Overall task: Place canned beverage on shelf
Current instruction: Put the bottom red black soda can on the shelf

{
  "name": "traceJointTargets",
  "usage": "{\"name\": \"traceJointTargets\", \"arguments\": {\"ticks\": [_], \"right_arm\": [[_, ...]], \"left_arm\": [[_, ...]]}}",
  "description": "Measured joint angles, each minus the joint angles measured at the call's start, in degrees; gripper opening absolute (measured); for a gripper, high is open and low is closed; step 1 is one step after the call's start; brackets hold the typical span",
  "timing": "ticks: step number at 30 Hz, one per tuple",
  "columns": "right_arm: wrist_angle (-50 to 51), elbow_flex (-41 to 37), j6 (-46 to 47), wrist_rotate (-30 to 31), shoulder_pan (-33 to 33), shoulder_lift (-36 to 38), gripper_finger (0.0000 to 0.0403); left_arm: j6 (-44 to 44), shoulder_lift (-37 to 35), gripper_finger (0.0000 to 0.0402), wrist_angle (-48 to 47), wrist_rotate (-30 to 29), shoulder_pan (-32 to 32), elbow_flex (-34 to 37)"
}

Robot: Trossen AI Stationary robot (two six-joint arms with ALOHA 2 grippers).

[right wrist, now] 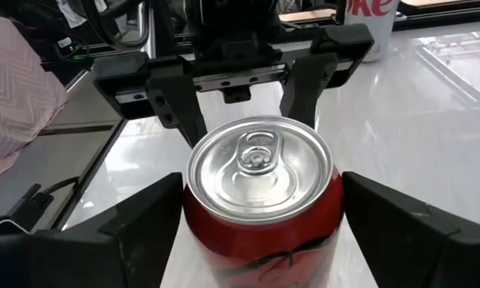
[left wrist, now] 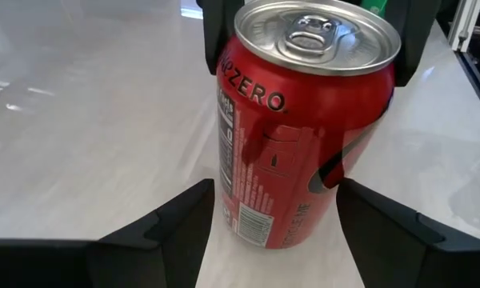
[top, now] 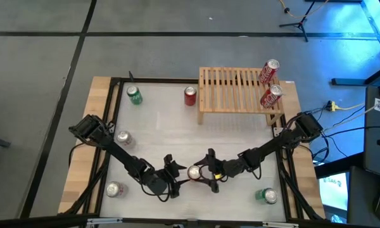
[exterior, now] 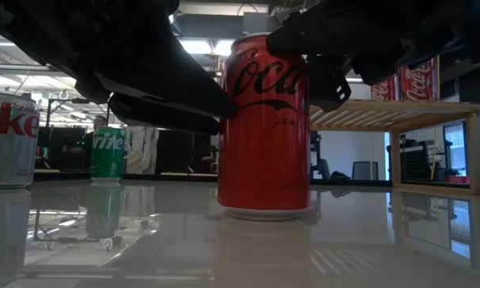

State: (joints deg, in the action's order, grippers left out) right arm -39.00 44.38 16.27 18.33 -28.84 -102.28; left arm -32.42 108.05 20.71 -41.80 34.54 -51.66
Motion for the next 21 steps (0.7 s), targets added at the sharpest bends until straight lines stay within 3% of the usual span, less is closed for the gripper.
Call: {"name": "traceJointTargets", "arguments": {"ticks": [9,21], "right_arm": [[-0.1,0.0,0.0,-0.2,0.0,0.0,0.0328],[0.1,0.0,0.0,-1.6,0.0,0.0,0.0328]], "left_arm": [[0.0,0.0,0.0247,-0.2,0.7,0.9,0.0],[-0.7,0.0,0.0247,-0.3,-6.5,1.9,0.0]]}}
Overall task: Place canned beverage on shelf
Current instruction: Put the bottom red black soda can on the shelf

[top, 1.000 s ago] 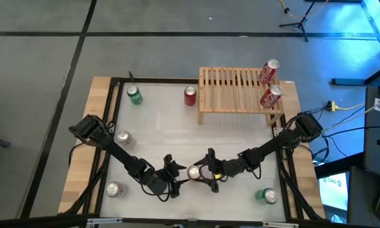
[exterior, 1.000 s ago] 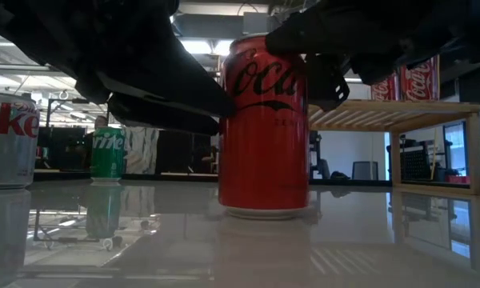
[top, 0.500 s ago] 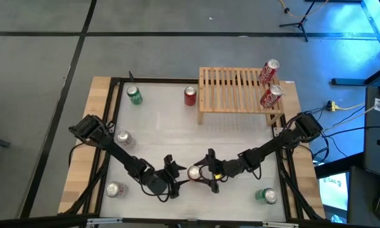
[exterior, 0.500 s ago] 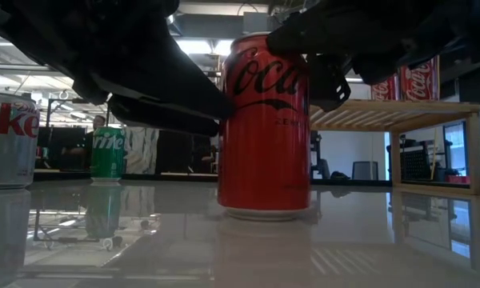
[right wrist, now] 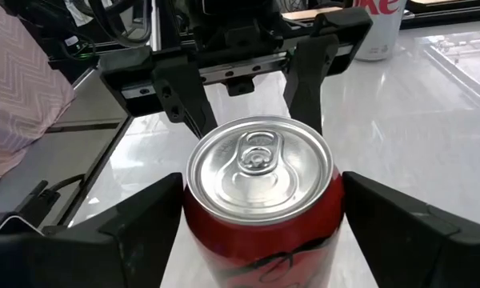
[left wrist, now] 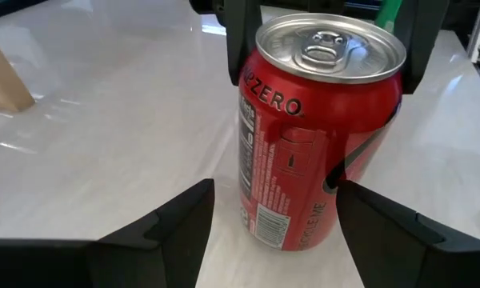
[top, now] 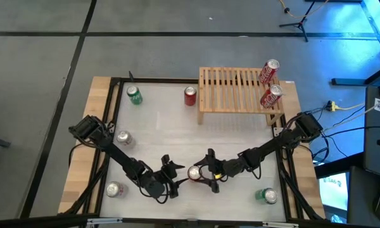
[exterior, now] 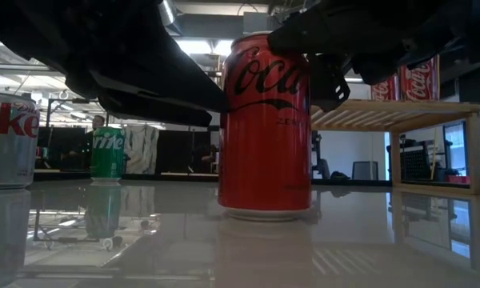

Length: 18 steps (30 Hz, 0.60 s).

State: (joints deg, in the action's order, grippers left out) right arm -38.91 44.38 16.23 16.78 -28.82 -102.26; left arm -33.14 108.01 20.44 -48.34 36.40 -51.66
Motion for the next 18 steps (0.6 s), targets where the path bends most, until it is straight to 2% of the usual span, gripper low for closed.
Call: {"name": "traceJointTargets", "arguments": {"ticks": [10,18], "right_arm": [[2.0,0.0,3.3,-4.7,-0.1,2.6,0.0328],[9.2,0.0,3.2,-2.9,-0.1,6.7,0.0328]], "left_arm": [[0.7,0.0,0.0247,-0.5,-0.5,0.6,0.0],[1.2,0.0,0.0247,-0.8,-2.6,0.4,0.0]]}}
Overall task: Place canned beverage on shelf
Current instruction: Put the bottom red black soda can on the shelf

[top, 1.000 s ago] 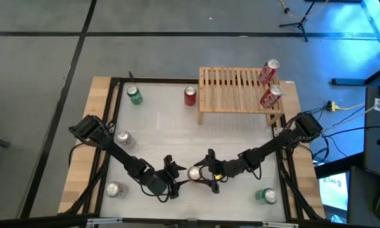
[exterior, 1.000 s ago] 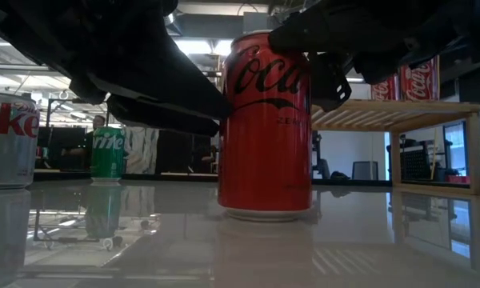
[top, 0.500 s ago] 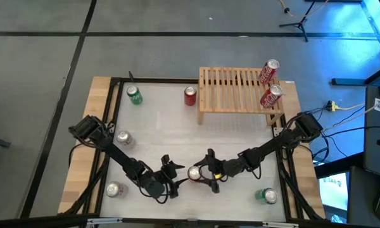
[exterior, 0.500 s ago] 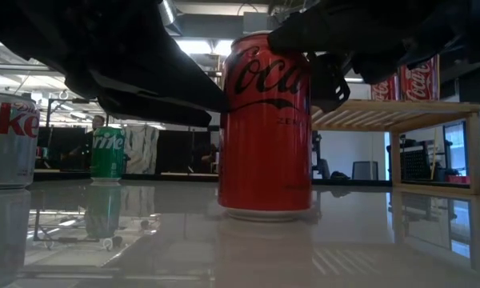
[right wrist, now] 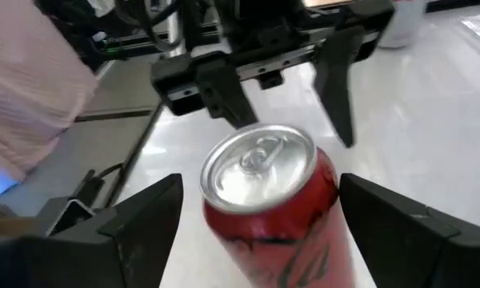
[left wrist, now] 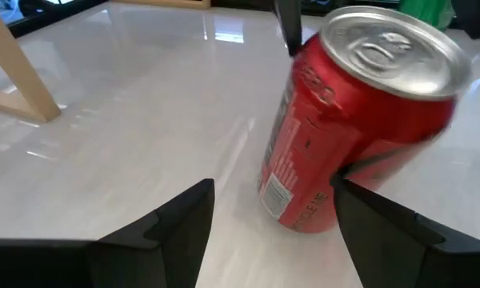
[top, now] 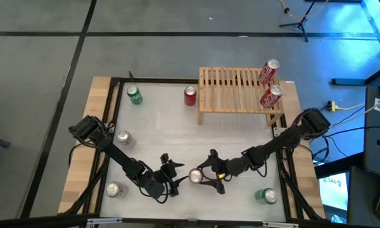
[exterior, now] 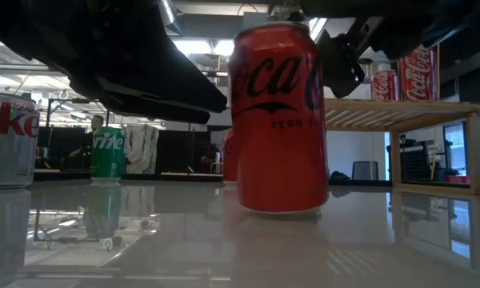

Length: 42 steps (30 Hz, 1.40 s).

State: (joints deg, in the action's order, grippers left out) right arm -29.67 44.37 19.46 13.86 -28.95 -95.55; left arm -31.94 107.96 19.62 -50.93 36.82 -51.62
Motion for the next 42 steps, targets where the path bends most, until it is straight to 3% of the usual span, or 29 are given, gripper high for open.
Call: {"name": "traceJointTargets", "arguments": {"ticks": [9,18,22,30,37,42], "right_arm": [[11.0,1.6,-5.0,4.9,0.1,3.2,0.0328],[28.1,5.7,-5.6,4.6,-0.7,5.5,0.0328],[25.8,4.3,-4.7,4.5,-2.9,5.0,0.0328],[22.4,2.9,-3.0,11.9,-3.6,-0.4,0.0328],[18.8,2.9,-3.3,11.9,-3.7,-1.9,0.0328],[15.1,2.9,-3.2,8.2,-3.7,-1.9,0.0328]], "left_arm": [[1.2,0.0,0.0247,0.5,1.4,-0.1,0.0],[3.7,2.3,0.0247,5.1,10.1,-2.0,0.0],[4.1,3.4,0.0247,6.0,11.3,-2.3,0.0],[4.2,3.5,0.0247,7.0,9.0,-3.3,0.0],[4.0,3.5,0.0247,6.7,6.8,-3.7,0.0],[3.7,3.5,0.0247,6.4,4.7,-3.6,0.0]]}}
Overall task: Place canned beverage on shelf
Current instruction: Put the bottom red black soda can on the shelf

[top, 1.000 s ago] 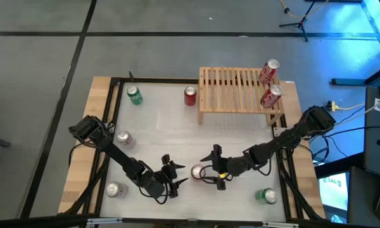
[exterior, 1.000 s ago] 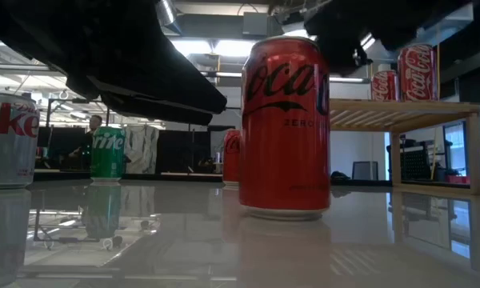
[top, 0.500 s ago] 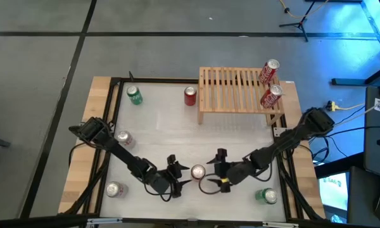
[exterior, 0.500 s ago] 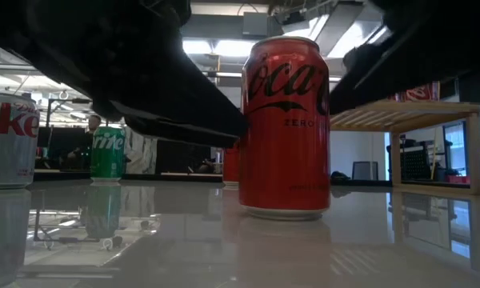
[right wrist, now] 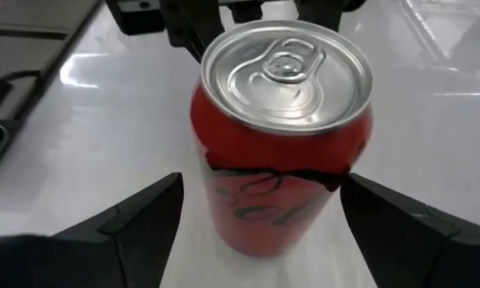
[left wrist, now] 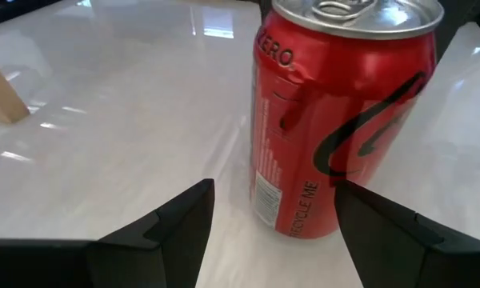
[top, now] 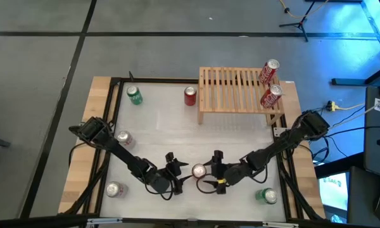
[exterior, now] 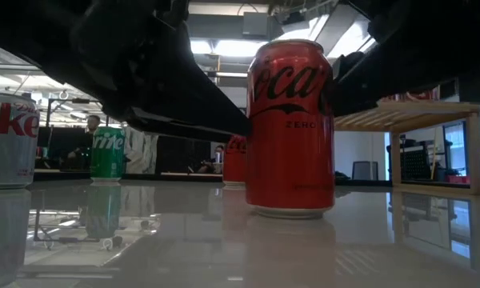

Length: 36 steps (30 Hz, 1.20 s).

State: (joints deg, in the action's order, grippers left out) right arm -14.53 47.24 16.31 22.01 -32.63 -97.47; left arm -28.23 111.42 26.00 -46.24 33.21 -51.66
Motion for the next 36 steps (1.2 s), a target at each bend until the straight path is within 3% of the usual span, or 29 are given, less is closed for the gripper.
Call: {"name": "traceJointTargets", "arguments": {"ticks": [9,18,26,32,36], "right_arm": [[5.3,0.8,3.0,-1.9,0.0,2.3,0.0328],[20.5,10.3,1.3,-1.7,0.0,6.3,0.0328],[16.2,12.0,-5.8,0.4,0.9,6.3,0.0335],[14.8,12.1,-8.2,0.9,1.6,4.2,0.0394],[15.2,12.0,-9.0,0.9,1.5,3.8,0.0370]], "left_arm": [[-0.2,0.0,0.0247,0.3,-1.4,0.3,0.0],[0.1,0.0,0.0247,0.3,-0.2,0.3,0.0],[0.2,0.0,0.0247,0.3,0.4,0.3,0.0],[0.3,0.0,0.0247,0.2,0.5,0.3,0.0],[0.3,0.0,0.0247,0.2,0.8,0.3,0.0]]}}
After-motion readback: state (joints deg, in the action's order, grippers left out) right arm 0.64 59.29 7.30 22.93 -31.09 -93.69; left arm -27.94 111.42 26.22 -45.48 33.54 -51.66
